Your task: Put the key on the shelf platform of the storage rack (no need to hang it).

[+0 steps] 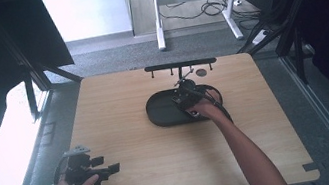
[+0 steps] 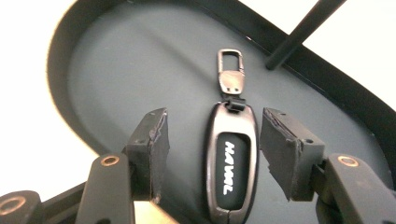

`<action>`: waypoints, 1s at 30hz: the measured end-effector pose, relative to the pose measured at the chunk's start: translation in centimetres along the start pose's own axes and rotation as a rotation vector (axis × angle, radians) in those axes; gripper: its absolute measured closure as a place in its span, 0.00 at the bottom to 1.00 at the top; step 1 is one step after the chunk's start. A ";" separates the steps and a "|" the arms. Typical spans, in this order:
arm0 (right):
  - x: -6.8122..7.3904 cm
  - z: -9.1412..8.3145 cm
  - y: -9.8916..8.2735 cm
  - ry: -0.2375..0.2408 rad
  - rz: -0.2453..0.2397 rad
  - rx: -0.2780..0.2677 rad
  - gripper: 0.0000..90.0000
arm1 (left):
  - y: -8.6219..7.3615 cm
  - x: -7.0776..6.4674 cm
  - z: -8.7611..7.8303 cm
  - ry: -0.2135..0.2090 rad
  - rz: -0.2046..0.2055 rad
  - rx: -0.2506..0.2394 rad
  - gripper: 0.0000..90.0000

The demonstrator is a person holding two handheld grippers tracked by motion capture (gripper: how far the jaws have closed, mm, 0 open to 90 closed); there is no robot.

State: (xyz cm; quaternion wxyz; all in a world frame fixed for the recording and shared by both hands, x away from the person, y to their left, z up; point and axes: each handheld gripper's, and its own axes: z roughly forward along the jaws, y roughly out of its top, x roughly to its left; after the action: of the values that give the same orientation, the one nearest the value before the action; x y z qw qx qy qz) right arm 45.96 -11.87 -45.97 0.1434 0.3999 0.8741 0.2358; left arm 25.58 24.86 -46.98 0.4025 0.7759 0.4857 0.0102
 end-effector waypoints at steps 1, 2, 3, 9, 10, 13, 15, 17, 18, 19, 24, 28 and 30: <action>0.0 0.0 0.0 0.000 0.000 0.000 0.47 | 0.0 0.0 0.0 0.000 0.001 0.001 0.22; 0.3 -0.7 -0.1 0.008 -0.009 -0.017 0.47 | 0.0 0.0 0.0 0.001 0.001 0.000 0.22; 0.3 -0.7 -0.1 0.008 -0.009 -0.017 0.47 | 0.0 0.0 0.0 0.001 0.001 0.000 0.22; 0.9 -2.5 -0.9 0.033 -0.024 -0.049 0.47 | 0.0 0.0 0.1 0.003 0.003 0.001 0.22; 1.1 -2.8 -1.2 0.039 -0.027 -0.054 0.47 | 0.0 -0.1 0.1 0.003 0.003 0.001 0.22; 1.4 -3.7 -2.0 0.056 -0.046 -0.083 0.47 | 0.0 -0.1 0.1 0.005 0.004 0.002 0.22; 1.6 -4.2 -2.6 0.064 -0.046 -0.096 0.47 | 0.0 -0.1 0.2 0.005 0.004 0.005 0.22; 1.9 -4.9 -3.6 0.077 -0.045 -0.113 0.47 | 0.0 -0.1 0.3 0.005 0.005 0.008 0.22; 1.9 -4.9 -3.6 0.077 -0.045 -0.113 0.47 | 0.0 -0.1 0.4 0.006 0.005 0.010 0.22; 2.0 -5.1 -4.1 0.081 -0.047 -0.118 0.47 | 0.0 -0.1 0.4 0.007 0.004 0.011 0.22; 2.4 -6.1 -6.4 0.102 -0.038 -0.141 0.47 | 0.0 -0.3 0.7 0.008 0.009 0.018 0.22; 2.6 -6.8 -9.0 0.118 -0.040 -0.153 0.47 | -0.1 -0.5 0.8 0.011 0.011 0.021 0.22; 2.7 -7.0 -10.5 0.113 -0.024 -0.160 0.47 | -0.1 -0.4 0.9 0.012 0.010 0.024 0.22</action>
State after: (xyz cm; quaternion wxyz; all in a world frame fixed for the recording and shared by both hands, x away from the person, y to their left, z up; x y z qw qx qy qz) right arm 34.55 -17.88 -45.67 0.1280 0.3625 0.8639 0.3254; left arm 25.67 23.99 -47.44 0.3904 0.7830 0.4841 0.0111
